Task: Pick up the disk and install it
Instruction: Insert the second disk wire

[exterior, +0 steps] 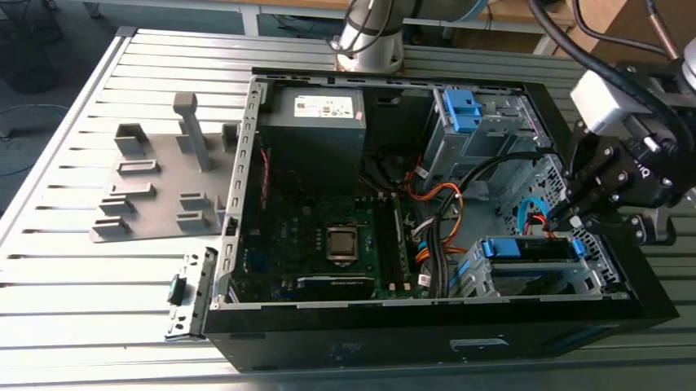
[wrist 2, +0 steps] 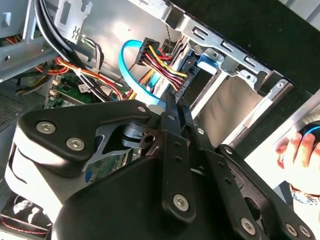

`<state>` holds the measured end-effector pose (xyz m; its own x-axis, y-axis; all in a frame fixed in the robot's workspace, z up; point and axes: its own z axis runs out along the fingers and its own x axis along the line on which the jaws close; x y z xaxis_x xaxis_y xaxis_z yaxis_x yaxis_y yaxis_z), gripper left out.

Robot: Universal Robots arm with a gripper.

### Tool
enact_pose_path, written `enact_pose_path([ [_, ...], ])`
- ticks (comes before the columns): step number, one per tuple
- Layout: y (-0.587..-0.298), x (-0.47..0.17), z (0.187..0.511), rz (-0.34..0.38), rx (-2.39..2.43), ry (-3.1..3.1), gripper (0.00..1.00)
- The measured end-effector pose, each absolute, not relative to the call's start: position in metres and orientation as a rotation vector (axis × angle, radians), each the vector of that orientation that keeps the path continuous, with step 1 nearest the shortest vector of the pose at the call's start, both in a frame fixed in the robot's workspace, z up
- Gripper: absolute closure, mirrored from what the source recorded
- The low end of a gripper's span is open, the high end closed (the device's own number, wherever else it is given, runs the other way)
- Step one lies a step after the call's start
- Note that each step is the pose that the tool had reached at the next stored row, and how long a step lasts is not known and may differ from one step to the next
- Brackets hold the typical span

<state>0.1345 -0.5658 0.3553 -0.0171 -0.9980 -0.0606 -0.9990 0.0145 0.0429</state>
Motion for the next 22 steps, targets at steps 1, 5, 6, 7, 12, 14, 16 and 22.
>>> enact_pose_path([
  [1, -0.566, 0.134, 0.354, 0.115, -2.193, 2.228, 0.84],
  [5, -0.567, 0.132, 0.351, 0.116, -2.192, 2.227, 0.84],
  [6, -0.567, 0.131, 0.35, 0.117, -2.192, 2.227, 0.84],
  [7, -0.567, 0.131, 0.349, 0.117, -2.192, 2.227, 0.84],
  [12, -0.57, 0.131, 0.345, 0.121, -2.19, 2.225, 0.84],
  [14, -0.571, 0.131, 0.344, 0.121, -2.19, 2.225, 0.84],
  [16, -0.571, 0.131, 0.343, 0.121, -2.19, 2.225, 0.84],
  [22, -0.572, 0.132, 0.34, 0.122, -2.19, 2.224, 0.84],
])
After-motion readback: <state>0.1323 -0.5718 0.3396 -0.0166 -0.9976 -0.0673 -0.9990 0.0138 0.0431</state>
